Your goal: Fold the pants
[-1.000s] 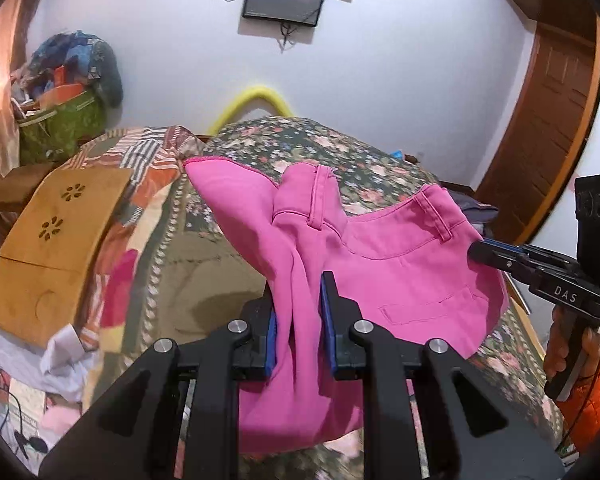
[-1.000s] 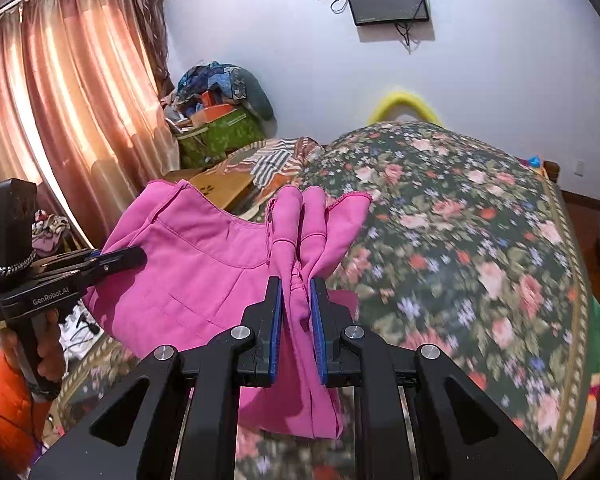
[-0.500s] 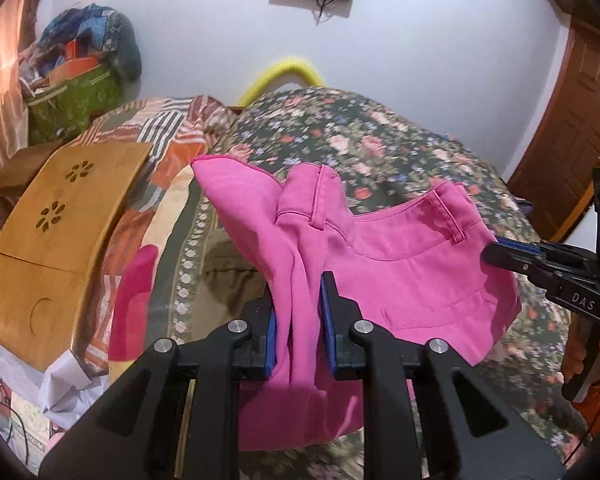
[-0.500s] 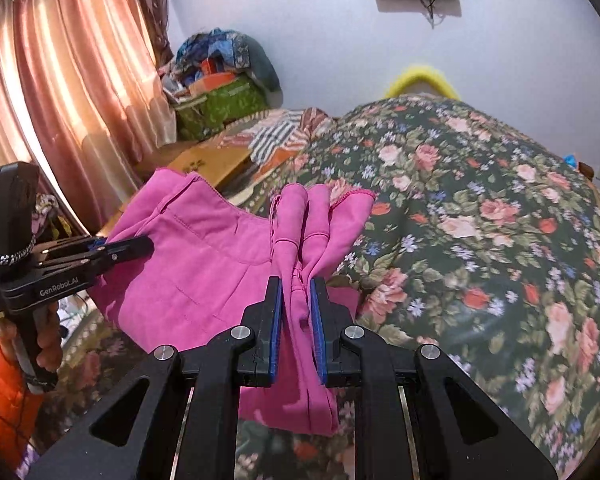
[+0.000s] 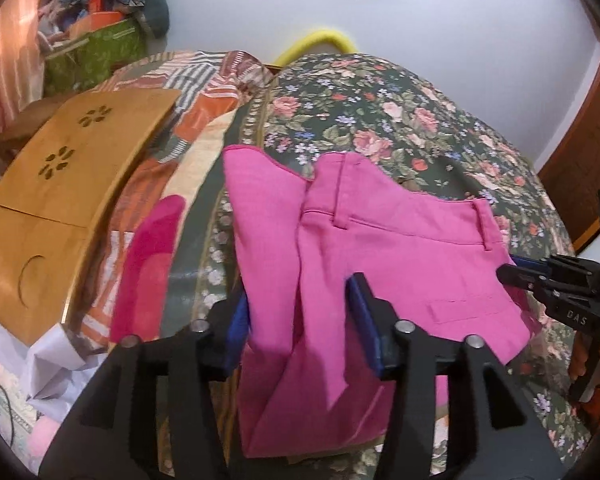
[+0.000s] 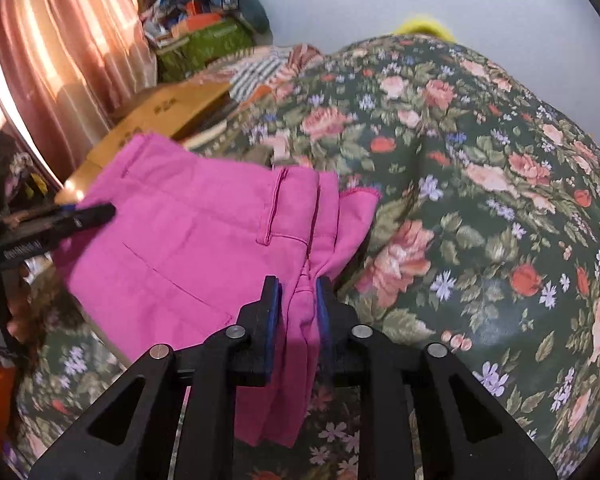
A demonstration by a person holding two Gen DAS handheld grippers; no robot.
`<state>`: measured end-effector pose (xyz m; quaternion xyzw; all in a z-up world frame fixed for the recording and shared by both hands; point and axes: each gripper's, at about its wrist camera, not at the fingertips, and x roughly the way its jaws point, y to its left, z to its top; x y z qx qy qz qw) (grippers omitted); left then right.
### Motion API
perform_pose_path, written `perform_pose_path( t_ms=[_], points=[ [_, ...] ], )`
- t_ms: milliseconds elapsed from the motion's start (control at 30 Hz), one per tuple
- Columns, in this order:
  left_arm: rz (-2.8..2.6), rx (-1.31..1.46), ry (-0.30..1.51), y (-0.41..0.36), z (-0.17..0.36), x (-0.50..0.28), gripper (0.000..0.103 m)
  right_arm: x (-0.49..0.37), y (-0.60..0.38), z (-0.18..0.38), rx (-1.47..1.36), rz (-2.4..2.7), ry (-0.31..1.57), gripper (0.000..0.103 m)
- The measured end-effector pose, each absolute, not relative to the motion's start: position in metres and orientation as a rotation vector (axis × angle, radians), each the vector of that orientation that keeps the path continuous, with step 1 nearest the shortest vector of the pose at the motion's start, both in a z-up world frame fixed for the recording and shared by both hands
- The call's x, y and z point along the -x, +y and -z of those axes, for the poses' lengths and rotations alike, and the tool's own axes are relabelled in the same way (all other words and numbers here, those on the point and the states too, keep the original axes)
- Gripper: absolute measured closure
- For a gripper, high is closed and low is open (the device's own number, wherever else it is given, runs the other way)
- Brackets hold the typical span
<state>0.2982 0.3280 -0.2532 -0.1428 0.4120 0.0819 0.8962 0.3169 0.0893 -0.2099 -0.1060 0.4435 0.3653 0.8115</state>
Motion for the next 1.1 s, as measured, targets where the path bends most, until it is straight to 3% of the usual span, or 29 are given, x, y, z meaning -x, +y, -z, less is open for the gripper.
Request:
perform_pose_path(
  t_ms=[133,367,867,1100],
  points=[
    [-0.220,0.256,0.864,0.323,0.246,-0.292,0.051,-0.310,0.087,0.203,0.255,-0.757,0.950,0.082],
    [-0.249,0.223,0.809,0.304,0.200,-0.262,0.051,-0.291,0.068,0.163,0.228,-0.743,0.885,0.071],
    [-0.155,0.167,0.522,0.204,0.054,-0.133,0.050,-0.164,0.011,0.024,0.116,-0.802,0.556,0.070],
    [-0.163,0.111,0.395,0.159,0.014,-0.059,0.045,-0.085,-0.018,-0.022,0.067,-0.834,0.388,0.067]
  ],
)
